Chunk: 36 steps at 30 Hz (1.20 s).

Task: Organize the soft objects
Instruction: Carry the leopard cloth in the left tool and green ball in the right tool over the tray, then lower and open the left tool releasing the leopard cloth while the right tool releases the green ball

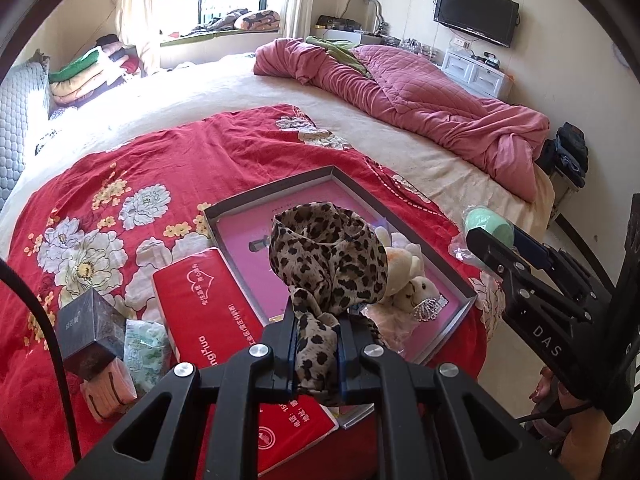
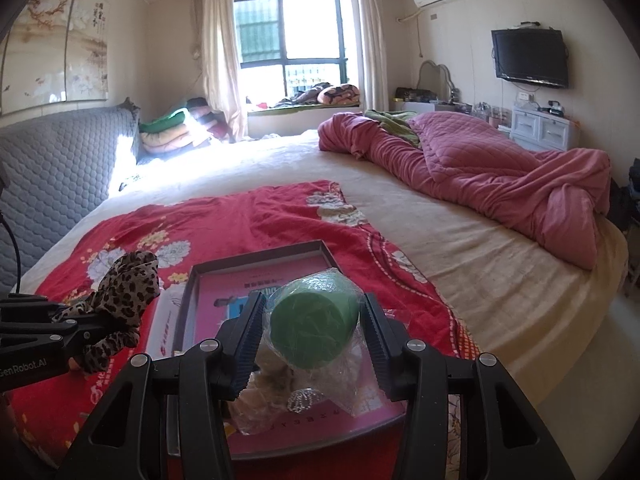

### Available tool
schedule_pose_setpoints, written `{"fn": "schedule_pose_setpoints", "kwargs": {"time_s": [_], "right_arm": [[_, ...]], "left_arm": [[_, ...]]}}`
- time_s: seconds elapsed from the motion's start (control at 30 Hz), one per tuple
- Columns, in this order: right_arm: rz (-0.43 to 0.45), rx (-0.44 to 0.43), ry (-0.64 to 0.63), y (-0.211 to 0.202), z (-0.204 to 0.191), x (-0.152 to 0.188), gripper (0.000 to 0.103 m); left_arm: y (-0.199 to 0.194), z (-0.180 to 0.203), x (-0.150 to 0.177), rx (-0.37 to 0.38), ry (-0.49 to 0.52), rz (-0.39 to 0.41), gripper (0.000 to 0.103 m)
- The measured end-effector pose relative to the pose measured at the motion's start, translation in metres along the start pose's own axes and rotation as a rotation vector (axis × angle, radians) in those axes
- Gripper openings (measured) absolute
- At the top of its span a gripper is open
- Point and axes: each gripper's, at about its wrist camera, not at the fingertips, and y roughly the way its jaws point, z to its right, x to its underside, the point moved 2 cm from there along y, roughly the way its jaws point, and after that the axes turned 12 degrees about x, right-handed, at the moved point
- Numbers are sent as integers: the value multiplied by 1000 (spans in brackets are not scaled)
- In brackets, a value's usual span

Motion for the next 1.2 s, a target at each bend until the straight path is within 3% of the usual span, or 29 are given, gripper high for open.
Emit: {"fn": "schedule_pose_setpoints", "kwargs": {"time_s": [0.63,0.97,1.2], "right_arm": [[-217,62,-49,63,16,46,51],[-267,22,9,78,21,56,53],[-261,30,7,76,21,55,63]], "left_arm": [[90,-7,-8,22,-34,-210,17],[92,-9,-7,41,-60,-213,21],[89,-11,-9,42,-68,-201,32]]}}
